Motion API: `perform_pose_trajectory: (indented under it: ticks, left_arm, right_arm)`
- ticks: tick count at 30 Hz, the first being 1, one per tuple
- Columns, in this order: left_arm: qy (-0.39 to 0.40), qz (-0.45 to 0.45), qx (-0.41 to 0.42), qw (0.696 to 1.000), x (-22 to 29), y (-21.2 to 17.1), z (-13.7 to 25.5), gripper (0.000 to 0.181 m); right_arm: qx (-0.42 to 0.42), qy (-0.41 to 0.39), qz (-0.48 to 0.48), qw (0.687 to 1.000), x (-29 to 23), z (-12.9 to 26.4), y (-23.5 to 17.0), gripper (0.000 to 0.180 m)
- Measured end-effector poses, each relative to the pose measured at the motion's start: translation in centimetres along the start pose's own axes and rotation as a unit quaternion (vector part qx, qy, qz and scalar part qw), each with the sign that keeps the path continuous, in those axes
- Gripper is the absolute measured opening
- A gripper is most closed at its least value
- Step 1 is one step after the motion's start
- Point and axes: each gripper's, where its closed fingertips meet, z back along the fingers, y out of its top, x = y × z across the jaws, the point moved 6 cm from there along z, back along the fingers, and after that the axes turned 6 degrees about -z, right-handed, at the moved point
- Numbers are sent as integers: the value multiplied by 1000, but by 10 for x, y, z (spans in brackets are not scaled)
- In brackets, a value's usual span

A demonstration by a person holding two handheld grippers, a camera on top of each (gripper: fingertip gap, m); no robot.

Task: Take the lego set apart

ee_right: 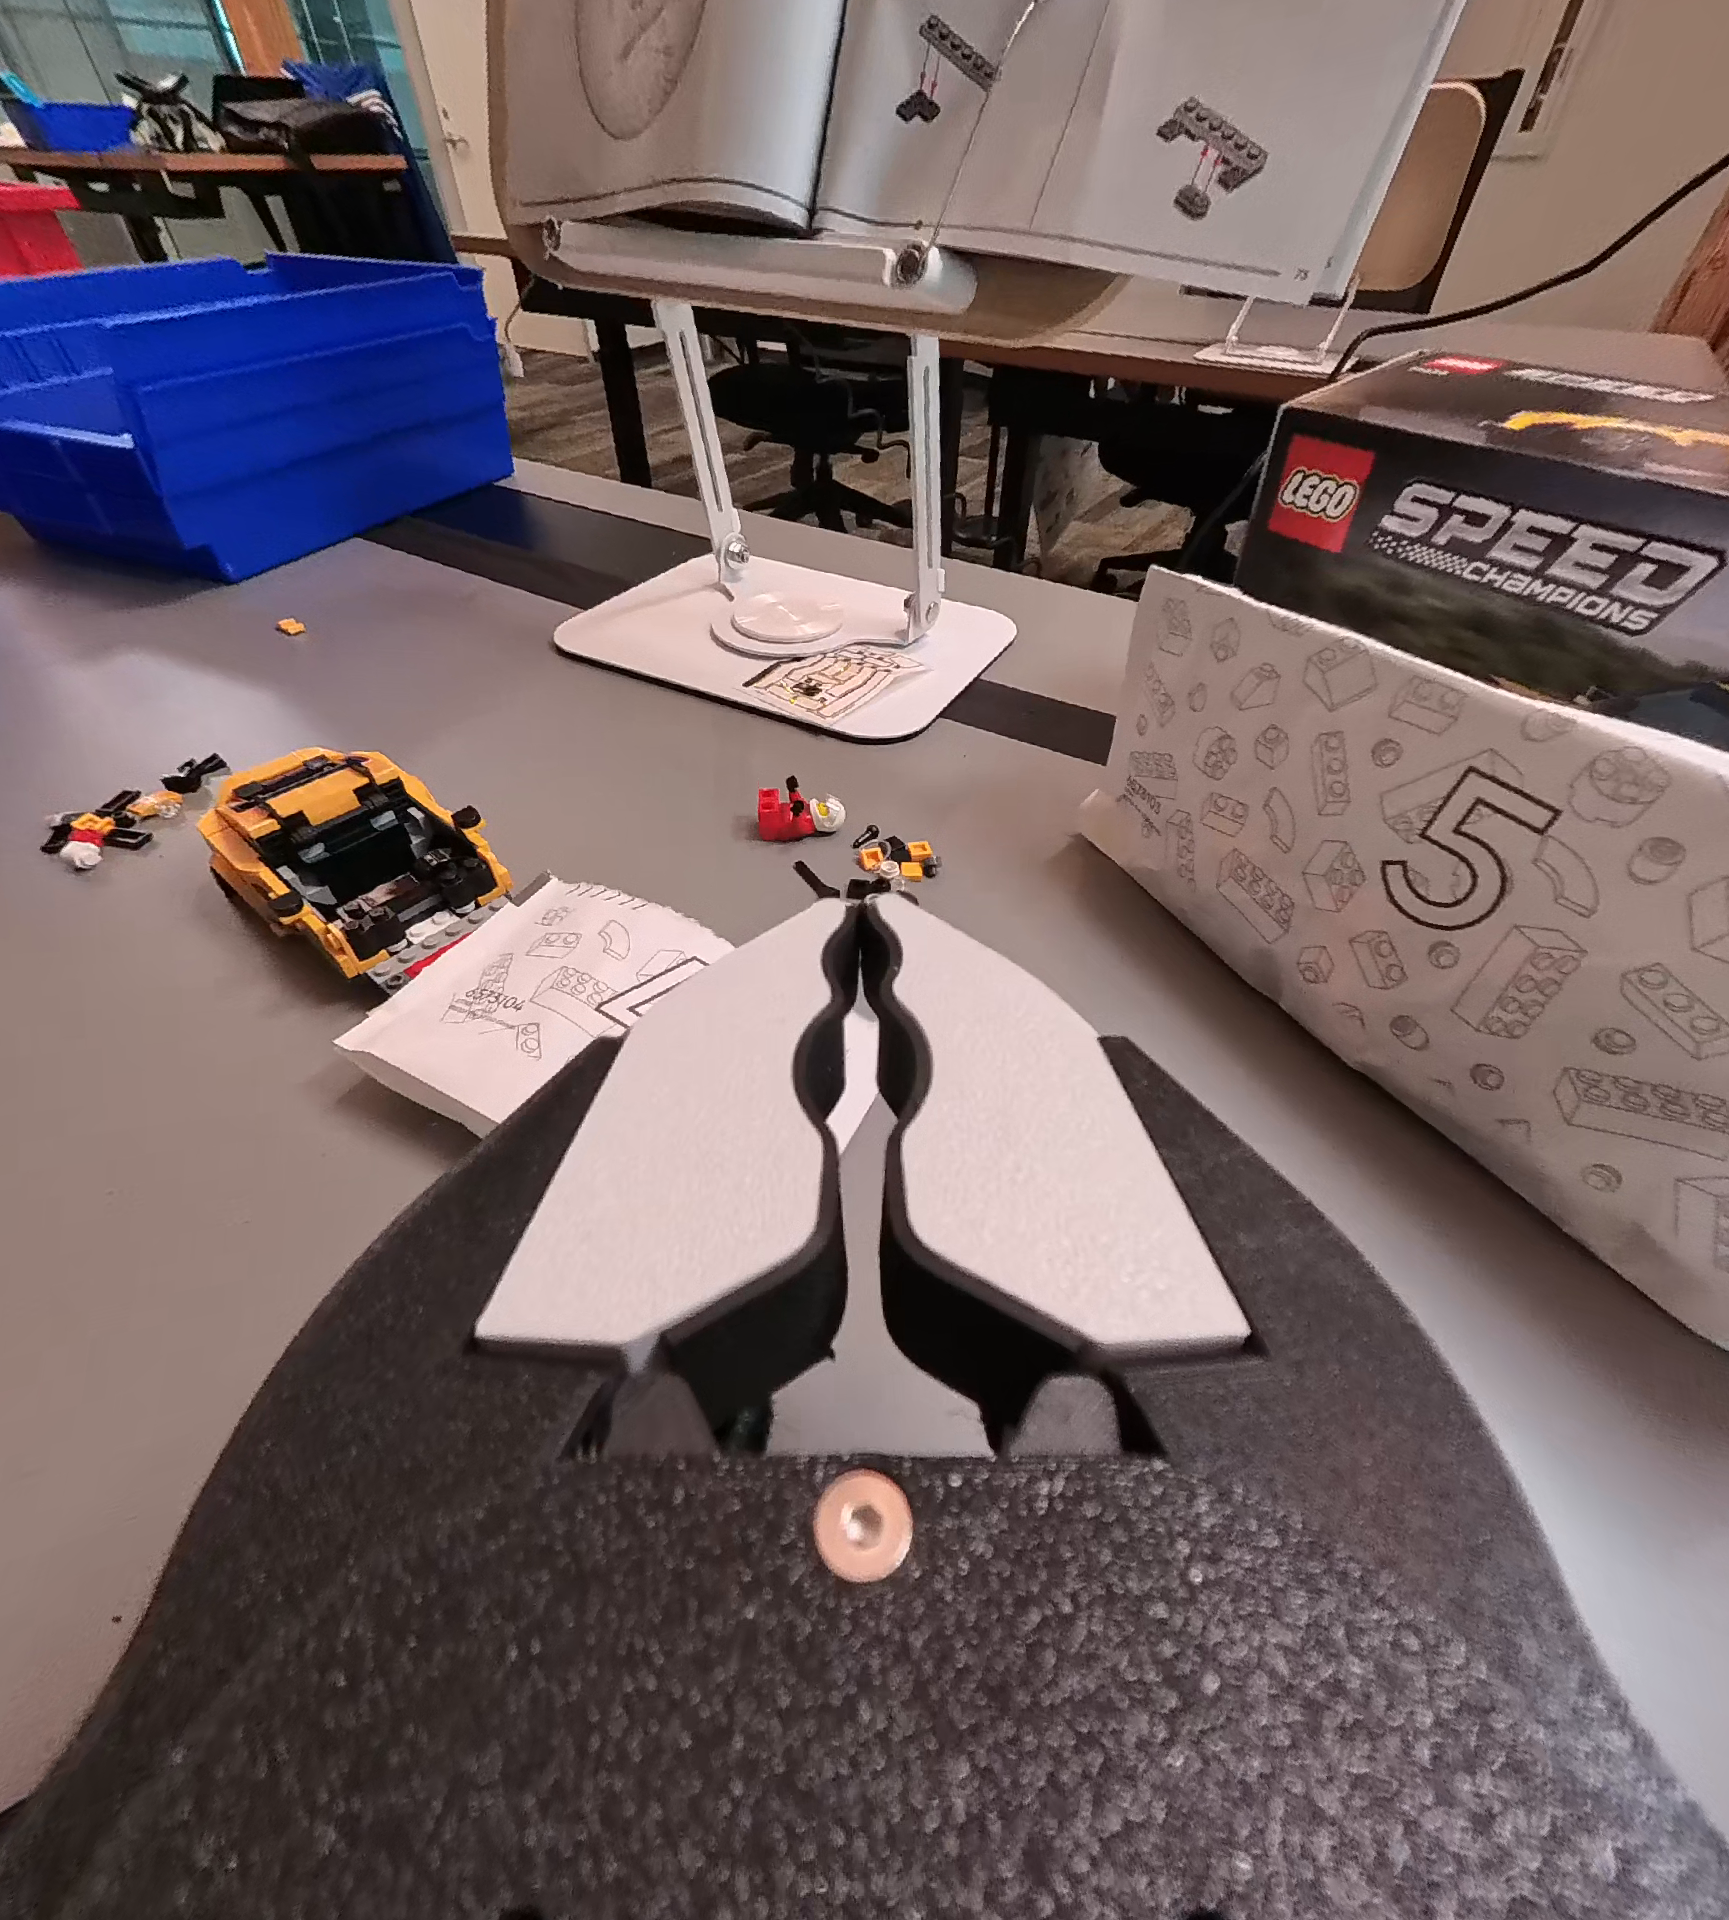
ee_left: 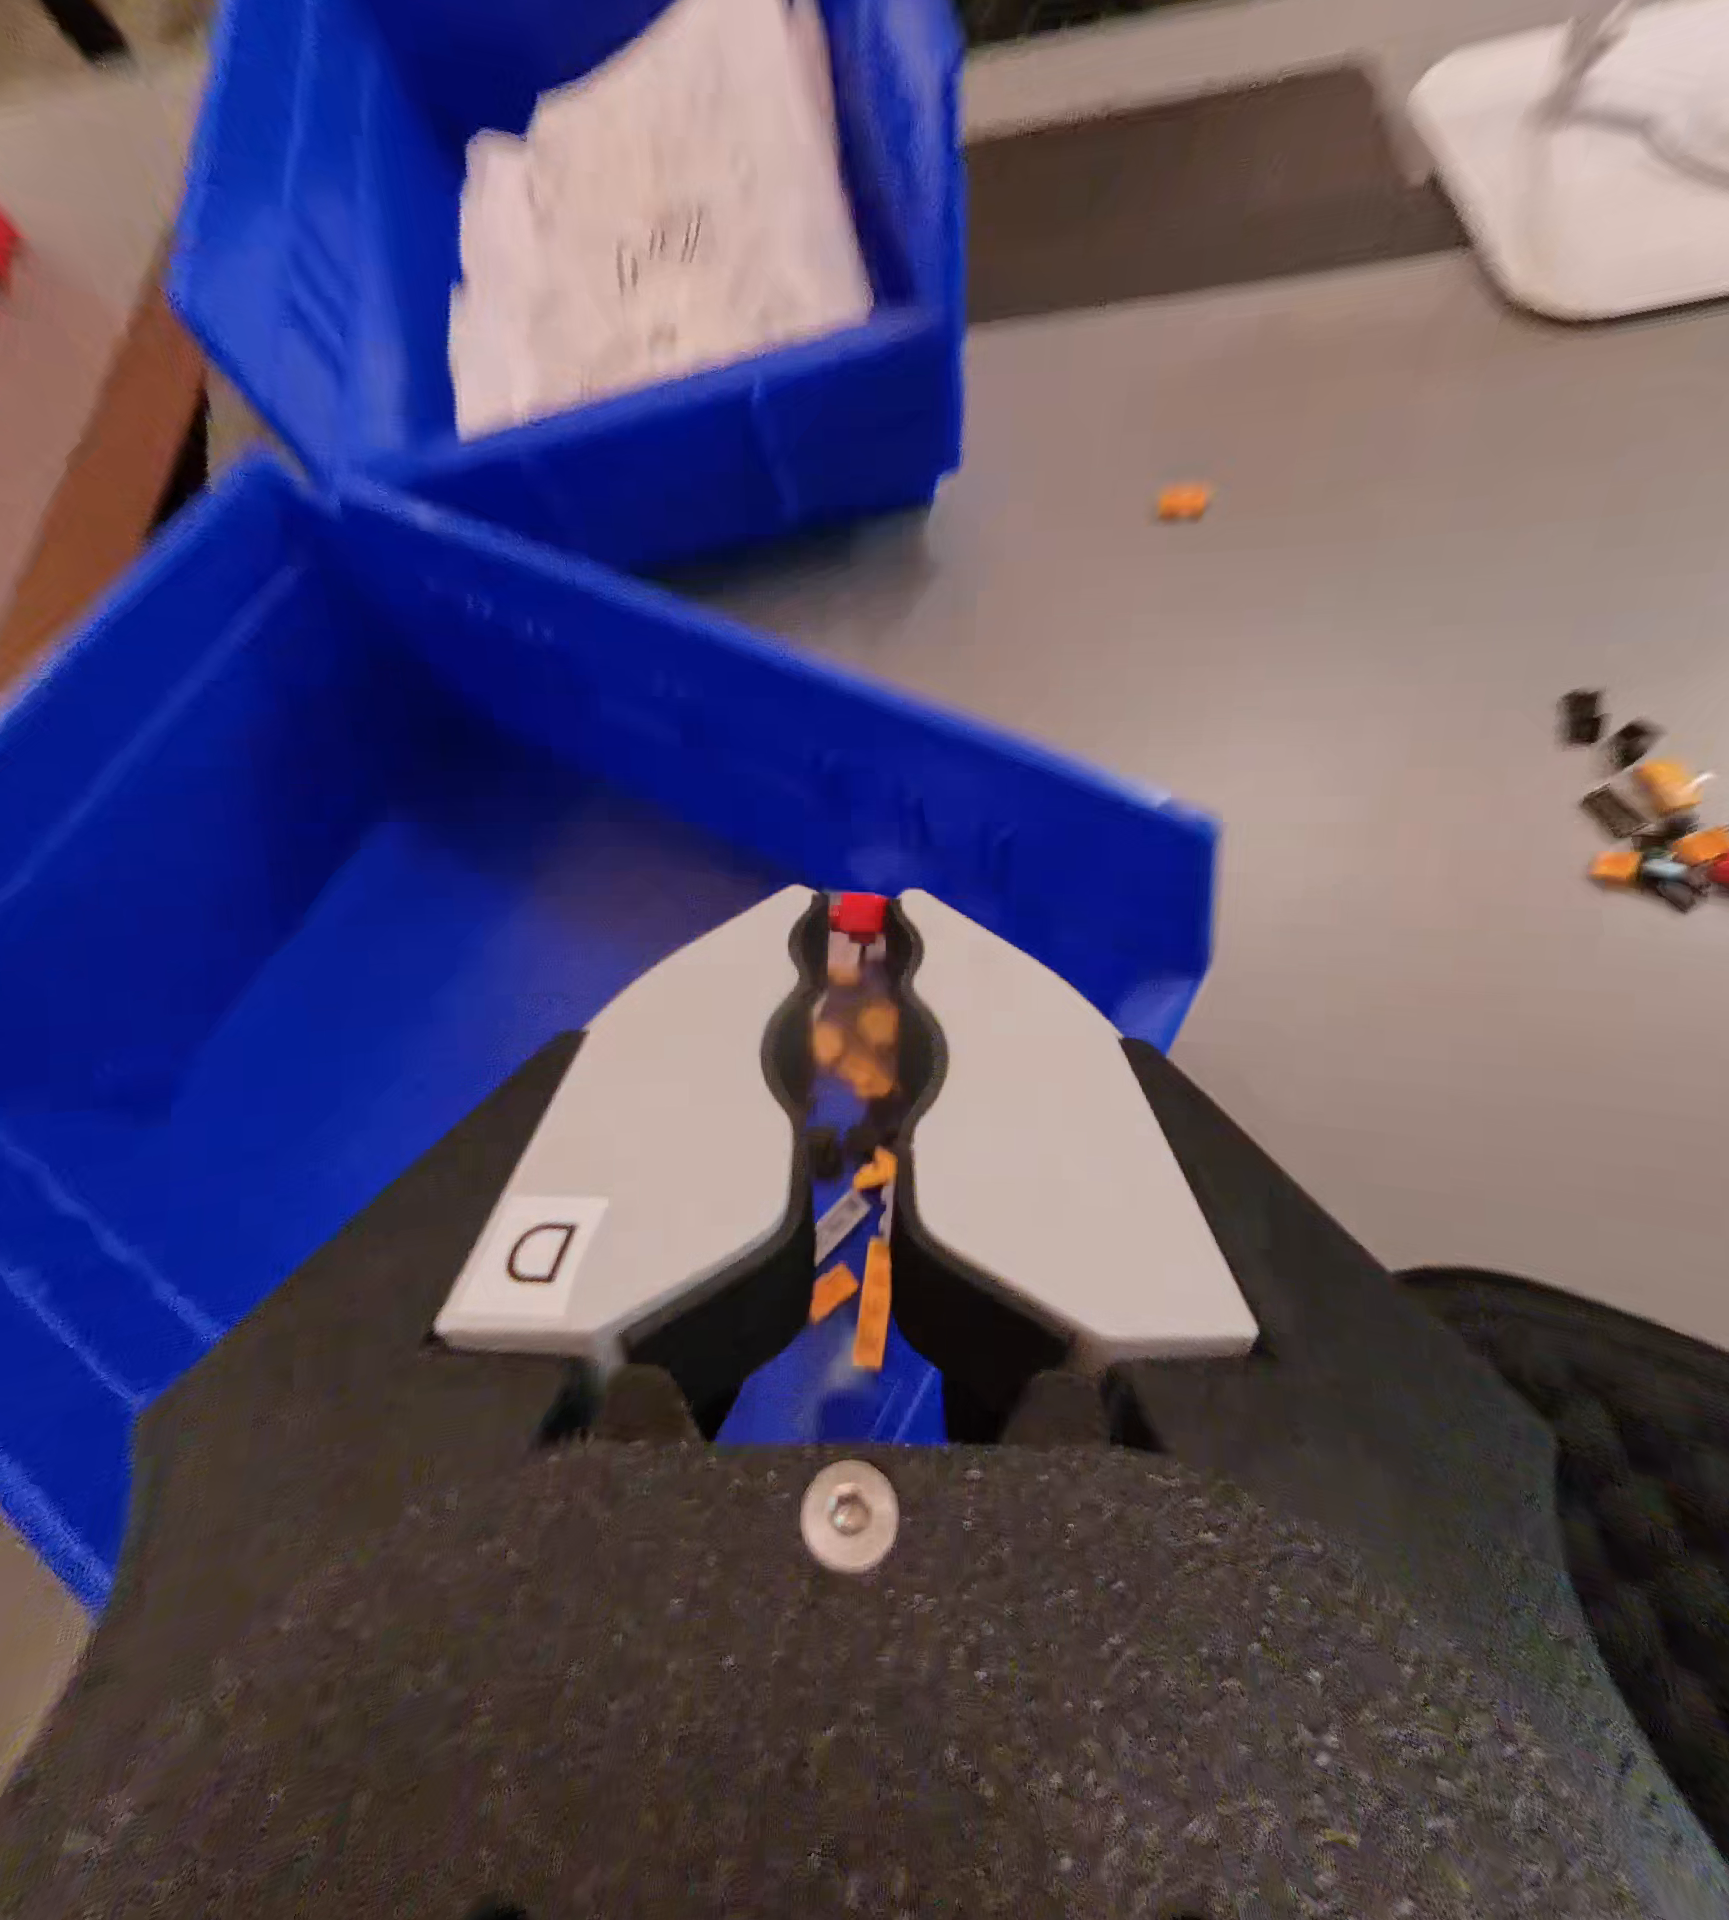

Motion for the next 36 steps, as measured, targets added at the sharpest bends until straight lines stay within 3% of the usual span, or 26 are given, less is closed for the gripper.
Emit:
perform_pose_trajectory:
  ticks: [4, 10, 14, 18, 20, 23, 25, 32, 36]
  left_arm:
    - [-2, 37, -39, 999, -3, -25, -15, 47]
    - [16, 40, 0, 999, 2, -18, -11, 62]
    - [2, 19, 30, 999, 10, -5, -1, 57]
    - [-21, -60, 149, 987, 46, 29, 25, 35]
    - [-80, -89, 176, 977, 77, 41, 29, 32]
    - [-213, -103, 161, 958, 136, 46, 16, 32]
    - [-250, -130, 114, 953, 168, 38, -6, 32]
    - [-299, -172, -21, 938, 219, 7, -68, 37]
    - [-289, -195, -31, 937, 224, 5, -80, 38]
  right_arm:
    - [3, -4, 2, 1000, 1, 1, 1, 0]
    - [0, -2, 2, 1000, 0, 0, 0, 0]
    - [0, -2, 1, 1000, 0, 0, 0, 0]
    - [-2, -3, 1, 1000, 1, 0, -1, 0]
    - [0, -2, 1, 1000, 1, 0, 0, 0]
    - [3, 1, 2, 1000, -1, 1, 1, 0]
    - [3, 2, 2, 1000, -2, 0, 1, 0]
    - [0, 0, -4, 1000, 1, 0, 0, 0]
    - [0, 1, -3, 1000, 1, 0, 0, 0]
